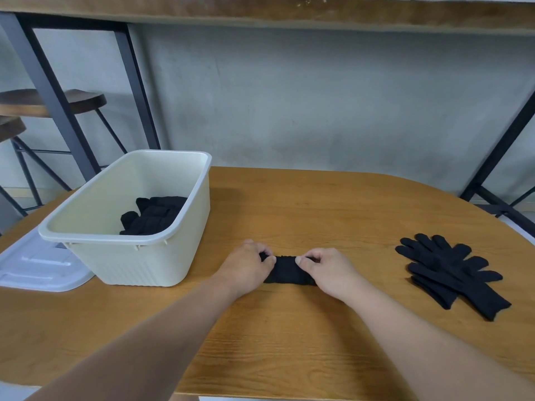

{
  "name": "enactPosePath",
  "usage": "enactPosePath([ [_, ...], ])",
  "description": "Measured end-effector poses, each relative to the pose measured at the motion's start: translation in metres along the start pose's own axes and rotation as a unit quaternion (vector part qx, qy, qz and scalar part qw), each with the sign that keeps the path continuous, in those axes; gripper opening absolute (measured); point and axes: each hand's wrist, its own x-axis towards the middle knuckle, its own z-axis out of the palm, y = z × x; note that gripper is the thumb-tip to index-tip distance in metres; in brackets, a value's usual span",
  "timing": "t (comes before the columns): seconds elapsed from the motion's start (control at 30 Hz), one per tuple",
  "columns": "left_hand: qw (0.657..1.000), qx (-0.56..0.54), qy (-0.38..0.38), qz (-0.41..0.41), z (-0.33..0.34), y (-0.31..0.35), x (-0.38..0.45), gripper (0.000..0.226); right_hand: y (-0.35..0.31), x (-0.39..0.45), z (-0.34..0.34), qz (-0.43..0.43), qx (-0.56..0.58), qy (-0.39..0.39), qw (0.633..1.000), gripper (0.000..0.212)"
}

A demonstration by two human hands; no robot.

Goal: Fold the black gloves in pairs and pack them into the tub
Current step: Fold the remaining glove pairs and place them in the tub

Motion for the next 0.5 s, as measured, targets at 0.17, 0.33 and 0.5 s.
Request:
enactPosePath([
  [0.17, 0.979, 0.095, 0.110, 0.139, -0.003, -0.004, 0.001, 0.010, 0.000, 0.000, 0.001, -0.097, -0.080, 0.093, 0.988, 0.006],
  [0.33, 0.931, 0.184, 0.103, 0.298, -0.002, -0.011, 0.000, 0.020, -0.002, -0.003, 0.002, -0.207, -0.187, 0.078, 0.957, 0.018],
  [0.5, 0.960, 0.110, 0.089, 0.240, 0.005, -0.019, -0.004, 0.018, 0.001, -0.004, 0.005, -0.197, -0.161, 0.066, 0.965, 0.019],
])
